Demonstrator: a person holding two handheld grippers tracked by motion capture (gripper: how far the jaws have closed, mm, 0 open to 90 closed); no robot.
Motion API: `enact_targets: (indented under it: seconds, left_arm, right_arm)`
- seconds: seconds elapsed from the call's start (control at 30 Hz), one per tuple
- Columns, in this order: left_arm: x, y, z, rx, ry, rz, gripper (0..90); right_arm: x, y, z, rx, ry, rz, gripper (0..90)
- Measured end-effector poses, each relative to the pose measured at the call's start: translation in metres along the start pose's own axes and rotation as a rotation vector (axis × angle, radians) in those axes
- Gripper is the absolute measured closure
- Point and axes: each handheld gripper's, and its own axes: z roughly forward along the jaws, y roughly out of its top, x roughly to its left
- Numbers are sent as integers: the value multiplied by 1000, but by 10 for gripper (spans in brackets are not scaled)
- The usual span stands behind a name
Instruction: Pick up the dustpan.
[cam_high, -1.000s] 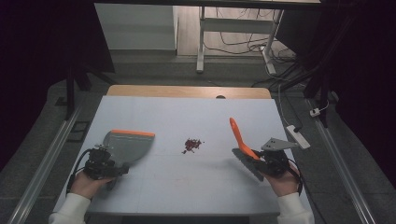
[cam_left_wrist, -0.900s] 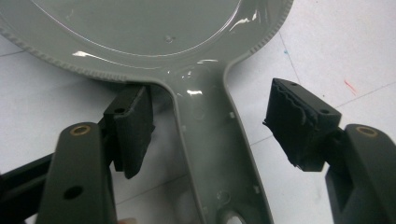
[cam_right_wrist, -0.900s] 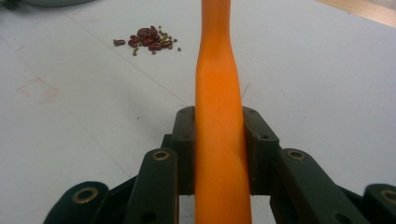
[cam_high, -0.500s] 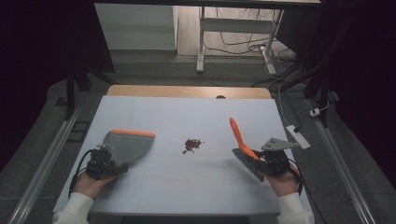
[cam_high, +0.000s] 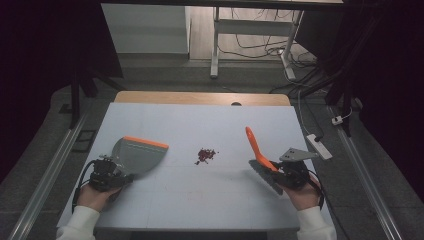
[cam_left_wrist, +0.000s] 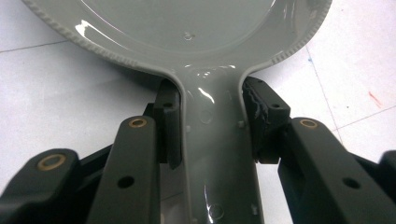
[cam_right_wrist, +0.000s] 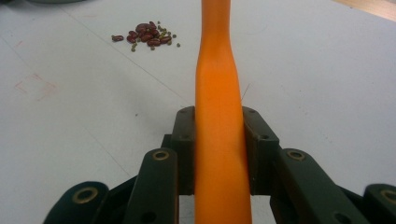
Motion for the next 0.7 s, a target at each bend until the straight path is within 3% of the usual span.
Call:
enact_targets:
  seconds: [0.7]
  left_arm:
    - [11,-4,-10,-85,-16,36,623]
  right_arm:
    - [0,0,0,-4,2,2,699]
